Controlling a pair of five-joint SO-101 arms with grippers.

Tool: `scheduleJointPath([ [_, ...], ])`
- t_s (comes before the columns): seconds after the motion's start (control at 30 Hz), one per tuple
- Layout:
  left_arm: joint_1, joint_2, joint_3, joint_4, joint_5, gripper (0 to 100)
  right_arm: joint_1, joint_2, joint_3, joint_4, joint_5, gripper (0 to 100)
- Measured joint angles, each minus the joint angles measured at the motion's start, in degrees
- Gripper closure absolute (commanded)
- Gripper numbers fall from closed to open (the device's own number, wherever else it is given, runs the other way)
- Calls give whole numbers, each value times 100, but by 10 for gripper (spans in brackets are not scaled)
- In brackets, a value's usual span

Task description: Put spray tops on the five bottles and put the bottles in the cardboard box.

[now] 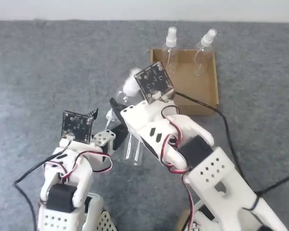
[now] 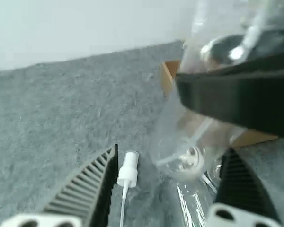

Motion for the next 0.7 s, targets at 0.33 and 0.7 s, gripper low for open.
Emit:
scheduleJointPath([
  [0.33,-44,-53,176,0,0,688,1363,-88,-44,88,879,993],
  [0.7,-44,-44,510,-290,0,688,3402,1503,-905,-97,1688,993],
])
